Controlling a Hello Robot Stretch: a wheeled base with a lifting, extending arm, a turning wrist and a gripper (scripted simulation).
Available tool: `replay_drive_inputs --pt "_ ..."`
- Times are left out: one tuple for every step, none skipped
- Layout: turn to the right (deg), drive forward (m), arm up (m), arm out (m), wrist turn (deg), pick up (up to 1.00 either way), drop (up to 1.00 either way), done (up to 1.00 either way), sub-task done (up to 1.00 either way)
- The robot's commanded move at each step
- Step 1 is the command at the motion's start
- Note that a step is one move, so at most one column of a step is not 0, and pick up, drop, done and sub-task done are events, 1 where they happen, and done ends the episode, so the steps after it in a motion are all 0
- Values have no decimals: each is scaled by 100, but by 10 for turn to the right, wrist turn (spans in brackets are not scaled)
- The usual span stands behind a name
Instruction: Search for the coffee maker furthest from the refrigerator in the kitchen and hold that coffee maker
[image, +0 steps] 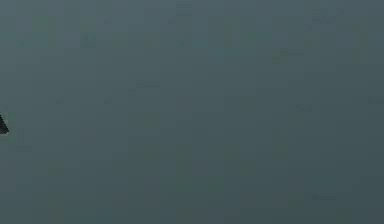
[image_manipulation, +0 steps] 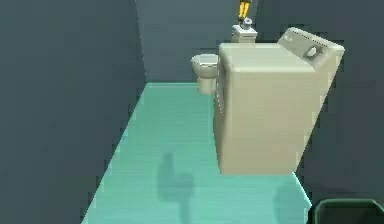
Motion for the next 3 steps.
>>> replay_drive_inputs --pt "-450 0 0 0 0 0 0 0 0" --pt "-420 0 0 0 0 0 0 0 0" --pt "0 100 0 0 0 0 0 0 0"
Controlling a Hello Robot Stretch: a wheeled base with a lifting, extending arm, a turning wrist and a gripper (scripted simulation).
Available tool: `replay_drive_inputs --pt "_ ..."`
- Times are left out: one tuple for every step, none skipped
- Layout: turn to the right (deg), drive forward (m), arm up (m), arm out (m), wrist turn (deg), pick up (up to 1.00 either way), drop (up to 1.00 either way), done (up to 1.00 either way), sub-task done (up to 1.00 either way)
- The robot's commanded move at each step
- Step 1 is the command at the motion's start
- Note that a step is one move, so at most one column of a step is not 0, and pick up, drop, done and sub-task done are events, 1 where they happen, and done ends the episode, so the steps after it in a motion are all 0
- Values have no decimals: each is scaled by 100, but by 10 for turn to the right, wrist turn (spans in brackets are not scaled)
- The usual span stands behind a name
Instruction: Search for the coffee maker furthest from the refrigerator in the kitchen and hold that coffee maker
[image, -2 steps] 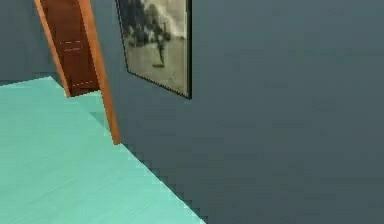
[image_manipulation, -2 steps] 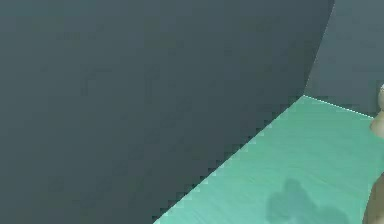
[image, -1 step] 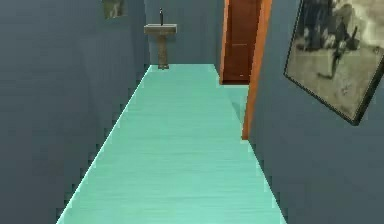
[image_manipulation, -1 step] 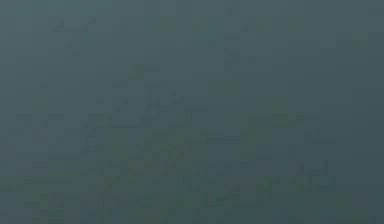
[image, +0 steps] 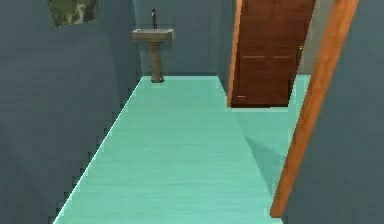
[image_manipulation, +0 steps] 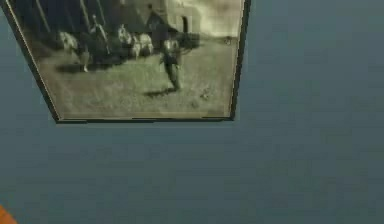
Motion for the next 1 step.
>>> replay_drive_inputs --pt "0 100 0 0 0 0 0 0 0"
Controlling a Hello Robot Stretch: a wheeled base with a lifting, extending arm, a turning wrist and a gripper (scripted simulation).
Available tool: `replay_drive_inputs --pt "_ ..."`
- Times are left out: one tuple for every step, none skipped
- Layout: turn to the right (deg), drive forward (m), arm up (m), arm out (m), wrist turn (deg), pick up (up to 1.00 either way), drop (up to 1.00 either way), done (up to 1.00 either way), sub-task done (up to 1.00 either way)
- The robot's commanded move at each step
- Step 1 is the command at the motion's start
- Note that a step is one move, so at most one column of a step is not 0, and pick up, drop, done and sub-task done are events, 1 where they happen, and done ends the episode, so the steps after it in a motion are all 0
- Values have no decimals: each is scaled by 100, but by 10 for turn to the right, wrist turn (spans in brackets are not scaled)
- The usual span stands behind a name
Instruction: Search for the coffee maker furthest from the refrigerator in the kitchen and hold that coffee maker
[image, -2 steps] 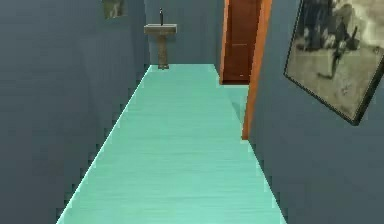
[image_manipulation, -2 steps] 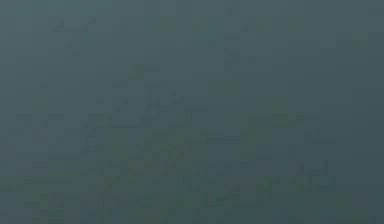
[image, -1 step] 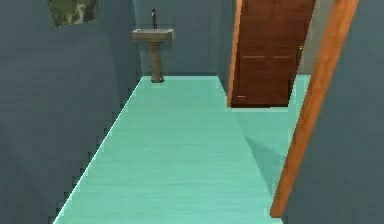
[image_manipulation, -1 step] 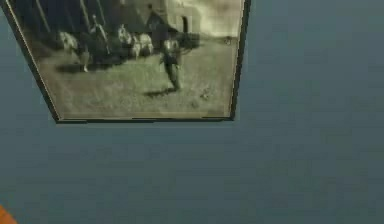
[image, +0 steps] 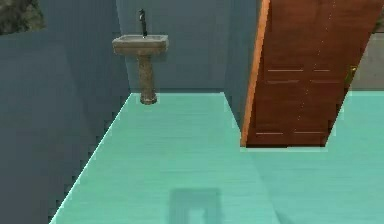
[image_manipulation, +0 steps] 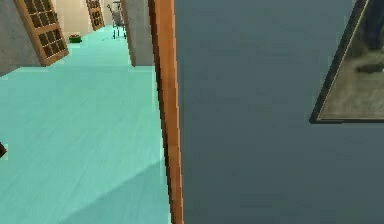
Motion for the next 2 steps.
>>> replay_drive_inputs --pt "-120 0 0 0 0 0 0 0 0" --pt "0 25 0 0 0 0 0 0 0"
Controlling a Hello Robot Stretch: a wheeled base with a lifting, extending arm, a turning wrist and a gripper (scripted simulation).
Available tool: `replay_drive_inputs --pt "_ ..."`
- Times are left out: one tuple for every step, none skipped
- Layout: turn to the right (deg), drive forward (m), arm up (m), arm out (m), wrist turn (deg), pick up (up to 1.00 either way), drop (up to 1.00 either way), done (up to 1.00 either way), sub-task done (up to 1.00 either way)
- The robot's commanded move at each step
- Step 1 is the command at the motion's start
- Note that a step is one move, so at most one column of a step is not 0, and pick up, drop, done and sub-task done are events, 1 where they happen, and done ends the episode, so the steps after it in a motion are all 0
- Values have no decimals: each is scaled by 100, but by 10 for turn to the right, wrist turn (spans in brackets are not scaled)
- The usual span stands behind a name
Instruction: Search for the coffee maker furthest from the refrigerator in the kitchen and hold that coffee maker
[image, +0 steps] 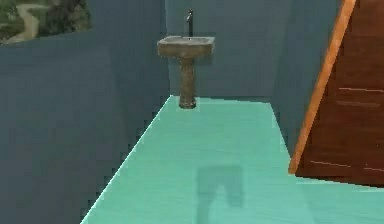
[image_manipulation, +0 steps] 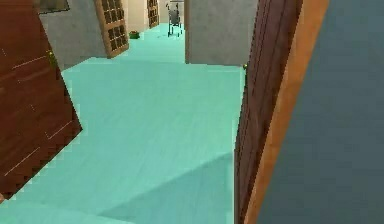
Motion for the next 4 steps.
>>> replay_drive_inputs --pt "450 0 0 0 0 0 0 0 0" --pt "90 0 0 0 0 0 0 0 0" --pt "0 45 0 0 0 0 0 0 0" --pt "270 0 0 0 0 0 0 0 0"
